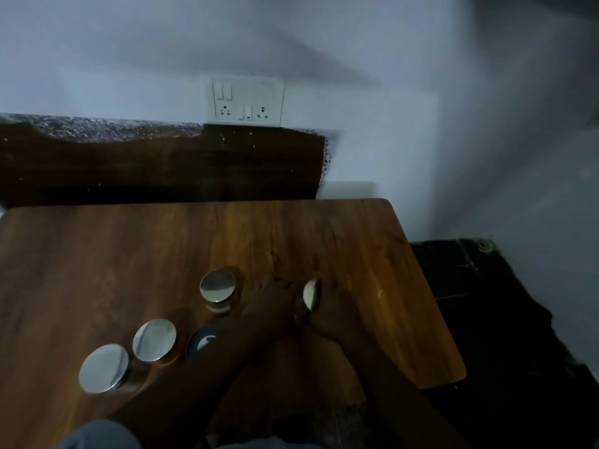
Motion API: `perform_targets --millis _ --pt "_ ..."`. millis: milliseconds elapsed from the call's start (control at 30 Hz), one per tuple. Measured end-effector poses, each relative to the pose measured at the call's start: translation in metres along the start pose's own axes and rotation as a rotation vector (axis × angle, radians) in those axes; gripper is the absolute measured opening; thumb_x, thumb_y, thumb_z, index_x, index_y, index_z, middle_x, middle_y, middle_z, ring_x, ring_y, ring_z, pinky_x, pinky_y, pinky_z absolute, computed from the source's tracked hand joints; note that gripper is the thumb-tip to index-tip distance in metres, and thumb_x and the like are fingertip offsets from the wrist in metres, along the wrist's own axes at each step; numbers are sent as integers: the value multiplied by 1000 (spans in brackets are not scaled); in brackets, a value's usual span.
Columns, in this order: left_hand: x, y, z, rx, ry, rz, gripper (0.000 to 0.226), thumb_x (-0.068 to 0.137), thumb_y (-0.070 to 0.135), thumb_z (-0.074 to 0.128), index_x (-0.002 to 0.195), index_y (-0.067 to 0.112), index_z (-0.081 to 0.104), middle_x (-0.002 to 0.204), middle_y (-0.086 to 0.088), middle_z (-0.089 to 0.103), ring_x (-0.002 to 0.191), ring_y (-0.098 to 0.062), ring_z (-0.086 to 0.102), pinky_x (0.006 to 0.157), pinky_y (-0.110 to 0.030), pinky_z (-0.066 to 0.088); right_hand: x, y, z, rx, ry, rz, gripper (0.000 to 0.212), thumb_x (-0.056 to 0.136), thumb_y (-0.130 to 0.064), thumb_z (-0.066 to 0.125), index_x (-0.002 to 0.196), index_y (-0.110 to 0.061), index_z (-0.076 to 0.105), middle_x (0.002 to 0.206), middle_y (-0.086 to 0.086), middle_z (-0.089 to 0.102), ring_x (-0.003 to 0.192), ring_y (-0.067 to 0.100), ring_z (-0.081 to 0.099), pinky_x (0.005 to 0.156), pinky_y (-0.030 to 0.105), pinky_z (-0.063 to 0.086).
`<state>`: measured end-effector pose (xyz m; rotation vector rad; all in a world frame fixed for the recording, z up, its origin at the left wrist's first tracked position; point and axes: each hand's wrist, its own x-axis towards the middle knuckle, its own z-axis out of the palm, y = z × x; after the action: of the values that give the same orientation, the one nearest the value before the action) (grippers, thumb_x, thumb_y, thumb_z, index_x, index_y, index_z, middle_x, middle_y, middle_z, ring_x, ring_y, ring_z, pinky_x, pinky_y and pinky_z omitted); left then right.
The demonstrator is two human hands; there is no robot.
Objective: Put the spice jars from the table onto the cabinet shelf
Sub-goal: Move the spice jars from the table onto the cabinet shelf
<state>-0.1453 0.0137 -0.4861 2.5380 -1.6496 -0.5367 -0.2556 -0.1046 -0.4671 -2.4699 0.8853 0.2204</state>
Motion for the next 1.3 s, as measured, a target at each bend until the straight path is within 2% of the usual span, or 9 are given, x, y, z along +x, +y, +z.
perform_targets --millis 100,233,367,500,800,867,1000,1133,1300 --pt "4 -8 -33 -274 117 10 69 87 38 70 147 15 46 147 -6 52 135 -26 49 114 -35 29 -1 -2 -51 246 16 -58 105 64 -59 82 151 -24 34 138 -8 49 120 10 49 97 22 41" --pt "10 -8 -99 -520 251 80 69 78 38 79 139 24 52 135 -1 59 121 -17 58 98 -27 42 0 -17 -136 267 86 -302 96 65 -44 83 149 -29 40 144 -15 44 121 -13 40 97 -1 26" --pt "10 5 -177 -724 453 107 68 62 59 78 120 38 51 111 20 60 97 14 58 74 -8 45 0 -43 -193 639 285 -425 88 68 -25 81 146 -37 42 142 -16 55 126 2 56 102 24 49" --pt "9 18 -246 -854 707 96 71 61 59 84 120 37 51 106 17 67 92 10 64 72 -9 51 7 -79 -229 973 523 -419 54 78 -32 79 128 -31 58 121 -14 68 110 10 68 81 22 57" --pt "0 32 -410 -628 1105 214 80 58 74 76 123 35 49 102 18 64 87 5 62 72 -24 53 15 -166 -367 925 640 -734 51 85 -43 78 132 -32 62 116 -9 71 90 10 73 73 21 56" --pt "2 32 -459 -567 1177 246 79 60 71 74 123 32 48 102 15 64 86 3 64 72 -28 55 21 -192 -406 876 731 -799 58 86 -45 77 138 -30 58 119 -10 71 101 7 71 80 26 58" --pt "21 16 -529 -439 1179 181 79 67 63 76 130 25 45 109 5 66 92 -15 67 81 -39 58 50 -231 -457 902 828 -776 65 78 -42 85 133 -26 52 118 -12 67 103 5 69 88 36 61" --pt "51 -22 -567 -418 1021 55 82 75 62 77 136 19 45 119 0 67 99 -18 65 74 -30 49 88 -256 -482 665 872 -679 57 74 -52 85 115 -29 53 110 -15 63 95 -3 63 75 21 54" --pt "82 -64 -575 -244 887 -52 73 81 63 73 134 17 54 113 -3 73 102 -21 65 72 -29 45 134 -269 -488 506 801 -601 62 81 -43 81 132 -20 53 126 -1 66 112 16 63 75 19 42"
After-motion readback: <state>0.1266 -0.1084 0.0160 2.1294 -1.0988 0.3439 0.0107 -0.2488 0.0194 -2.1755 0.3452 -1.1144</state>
